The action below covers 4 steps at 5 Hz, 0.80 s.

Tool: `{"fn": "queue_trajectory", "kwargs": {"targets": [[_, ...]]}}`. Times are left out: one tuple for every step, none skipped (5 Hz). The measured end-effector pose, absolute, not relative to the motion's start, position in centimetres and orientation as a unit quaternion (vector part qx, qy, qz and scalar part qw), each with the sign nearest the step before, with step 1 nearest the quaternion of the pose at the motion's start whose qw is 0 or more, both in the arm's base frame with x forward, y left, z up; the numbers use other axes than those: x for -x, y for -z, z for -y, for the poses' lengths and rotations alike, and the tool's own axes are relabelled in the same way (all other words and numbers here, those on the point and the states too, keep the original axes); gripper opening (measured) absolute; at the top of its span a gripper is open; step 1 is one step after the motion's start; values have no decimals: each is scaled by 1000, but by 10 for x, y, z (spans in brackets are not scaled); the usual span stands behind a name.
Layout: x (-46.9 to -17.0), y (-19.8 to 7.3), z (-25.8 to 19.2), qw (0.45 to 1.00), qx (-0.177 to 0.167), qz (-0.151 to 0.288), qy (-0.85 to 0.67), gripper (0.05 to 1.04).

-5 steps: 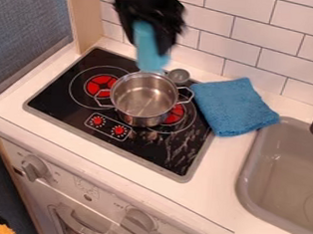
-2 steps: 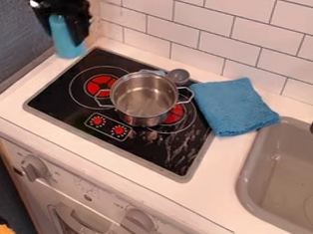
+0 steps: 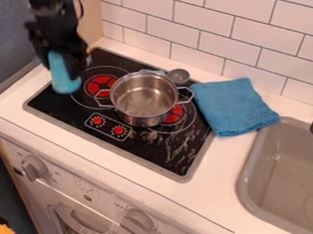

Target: Take the blue plastic cup and put it into the bottom left of the burner

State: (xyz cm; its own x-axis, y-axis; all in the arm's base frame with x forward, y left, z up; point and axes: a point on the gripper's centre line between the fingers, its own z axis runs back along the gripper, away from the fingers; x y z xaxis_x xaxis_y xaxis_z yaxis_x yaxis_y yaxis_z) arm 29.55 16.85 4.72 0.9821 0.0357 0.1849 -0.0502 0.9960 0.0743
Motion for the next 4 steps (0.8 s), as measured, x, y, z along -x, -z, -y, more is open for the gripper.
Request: {"fn": "queue_trajectory", "kwargs": {"targets": [[-292,-32,-170,996,-34,72,-25,718],[-288,-32,-176,996,-36,69,-36,788],[-288,-36,-178,996,-39,61,-45,999],[-288,-36,-177,997,-36,59,-41,1002]]}}
